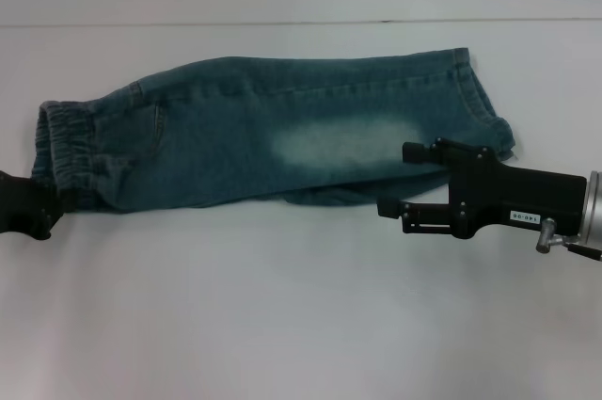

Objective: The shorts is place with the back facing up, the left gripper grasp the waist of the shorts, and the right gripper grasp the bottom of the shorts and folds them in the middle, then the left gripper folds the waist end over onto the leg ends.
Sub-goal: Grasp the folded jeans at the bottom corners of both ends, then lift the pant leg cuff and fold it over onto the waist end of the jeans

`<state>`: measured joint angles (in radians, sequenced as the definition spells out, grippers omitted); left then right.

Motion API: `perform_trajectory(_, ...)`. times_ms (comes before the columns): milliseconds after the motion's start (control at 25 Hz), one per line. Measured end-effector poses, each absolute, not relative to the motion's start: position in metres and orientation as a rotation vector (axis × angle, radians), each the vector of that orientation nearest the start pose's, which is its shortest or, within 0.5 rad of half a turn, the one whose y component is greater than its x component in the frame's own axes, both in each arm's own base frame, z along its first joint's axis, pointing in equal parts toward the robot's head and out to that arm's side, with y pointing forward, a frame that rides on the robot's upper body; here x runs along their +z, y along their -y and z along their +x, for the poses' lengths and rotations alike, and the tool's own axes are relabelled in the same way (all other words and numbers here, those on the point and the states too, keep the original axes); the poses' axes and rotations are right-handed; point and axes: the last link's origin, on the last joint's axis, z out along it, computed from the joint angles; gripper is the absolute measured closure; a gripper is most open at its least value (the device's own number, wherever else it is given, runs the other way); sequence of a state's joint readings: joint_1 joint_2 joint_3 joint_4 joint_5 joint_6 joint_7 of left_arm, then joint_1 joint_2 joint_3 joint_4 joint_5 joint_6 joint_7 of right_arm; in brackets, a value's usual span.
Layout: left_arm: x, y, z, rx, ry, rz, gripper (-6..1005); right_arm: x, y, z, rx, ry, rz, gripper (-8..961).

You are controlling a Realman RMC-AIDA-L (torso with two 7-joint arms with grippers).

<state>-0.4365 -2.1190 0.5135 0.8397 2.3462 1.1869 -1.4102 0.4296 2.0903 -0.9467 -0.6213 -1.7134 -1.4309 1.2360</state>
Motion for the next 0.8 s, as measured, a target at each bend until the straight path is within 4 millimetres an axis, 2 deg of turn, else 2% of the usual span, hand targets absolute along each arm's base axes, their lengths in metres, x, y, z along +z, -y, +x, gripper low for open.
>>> perform_trajectory(200,0.042,-0.339,-0.349,-0.115,0.784,-2.338,973,-0.022,-0.324,0.267,0.773,-0.555,-2.591,17)
perform_trajectory(360,0.053,-0.353,-0.33,-0.138,0.8,-2.336,969,-0.021,-0.335,0.273,0.738,-0.599,-2.507,52)
perform_trajectory(560,0.058,-0.37,-0.306,-0.103,0.804,-2.355,963,-0.033,-0.348,0.275,0.694,-0.633,-2.456,94)
perform_trajectory(800,0.06,-0.393,-0.277,-0.062,0.8,-2.368,956,-0.053,-0.358,0.268,0.672,-0.575,-2.432,255)
